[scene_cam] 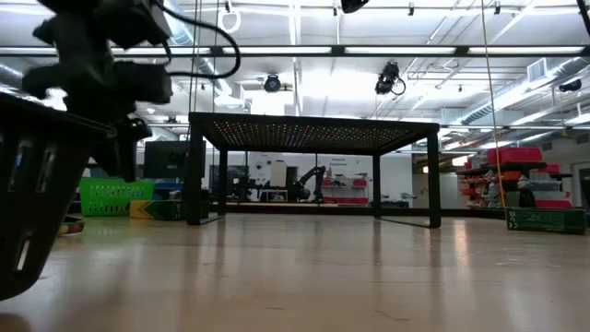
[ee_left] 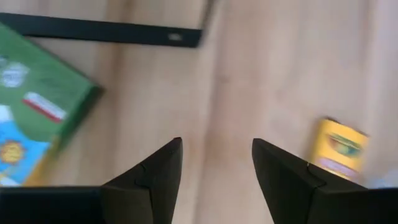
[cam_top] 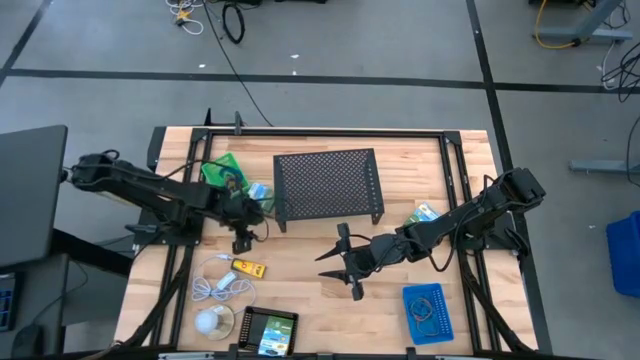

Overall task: Pick & Place Office Desk Supplies
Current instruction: Put the yellow crayon box into the black bin

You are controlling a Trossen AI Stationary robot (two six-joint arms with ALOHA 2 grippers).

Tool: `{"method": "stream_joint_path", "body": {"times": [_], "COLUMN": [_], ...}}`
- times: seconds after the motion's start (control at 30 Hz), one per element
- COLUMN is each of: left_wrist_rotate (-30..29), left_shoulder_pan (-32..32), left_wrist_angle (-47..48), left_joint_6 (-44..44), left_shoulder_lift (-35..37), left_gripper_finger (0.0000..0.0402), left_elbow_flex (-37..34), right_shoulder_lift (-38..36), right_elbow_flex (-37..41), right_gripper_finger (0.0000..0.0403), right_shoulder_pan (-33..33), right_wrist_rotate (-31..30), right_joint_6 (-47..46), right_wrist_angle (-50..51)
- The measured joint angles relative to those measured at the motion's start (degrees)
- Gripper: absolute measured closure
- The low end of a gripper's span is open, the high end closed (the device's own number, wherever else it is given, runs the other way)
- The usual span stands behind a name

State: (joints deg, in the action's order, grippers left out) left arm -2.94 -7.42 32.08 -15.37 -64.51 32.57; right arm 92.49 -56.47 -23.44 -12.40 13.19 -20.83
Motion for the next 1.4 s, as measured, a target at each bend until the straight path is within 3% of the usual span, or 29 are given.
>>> {"method": "stream_joint_path", "body": {"times": [0.37, 0.53, 0.73, 1.0, 1.23, 1.4], "left_wrist_rotate": [4.88, -3.54, -16.16, -30.07, -31.39, -25.23], "left_shoulder_pan": [-12.18, -14.25, -11.06, -5.42, -1.18, 1.61], "left_wrist_angle": [9.3, 9.36, 8.15, 5.92, 1.07, -1.07], "left_joint_6": [-4.84, -7.51, -5.11, 5.67, 11.84, 14.81], "left_shoulder_lift": [-1.24, -1.26, -5.69, -17.37, -21.82, -21.99], "left_gripper_finger": [0.0198, 0.0199, 0.02, 0.0192, 0.0177, 0.0178], "left_elbow_flex": [6.21, 6.21, 6.21, 6.19, 6.17, 6.17], "right_shoulder_lift": [0.0, 0.0, 0.0, 0.0, 0.0, 0.0], "right_elbow_flex": [0.0, 0.0, 0.0, 0.0, 0.0, 0.0], "right_gripper_finger": [0.0229, 0.0229, 0.0229, 0.0229, 0.0229, 0.0229], "right_shoulder_pan": [-0.48, -0.74, -0.76, -1.08, -2.4, -3.16], "right_wrist_rotate": [0.15, 0.13, 0.13, -0.82, -3.32, -3.45], "right_joint_6": [-2.93, -4.89, -5.18, -5.16, -4.77, -4.79], "right_wrist_angle": [2.59, 3.75, 4.03, 5.2, 6.69, 7.25]}}
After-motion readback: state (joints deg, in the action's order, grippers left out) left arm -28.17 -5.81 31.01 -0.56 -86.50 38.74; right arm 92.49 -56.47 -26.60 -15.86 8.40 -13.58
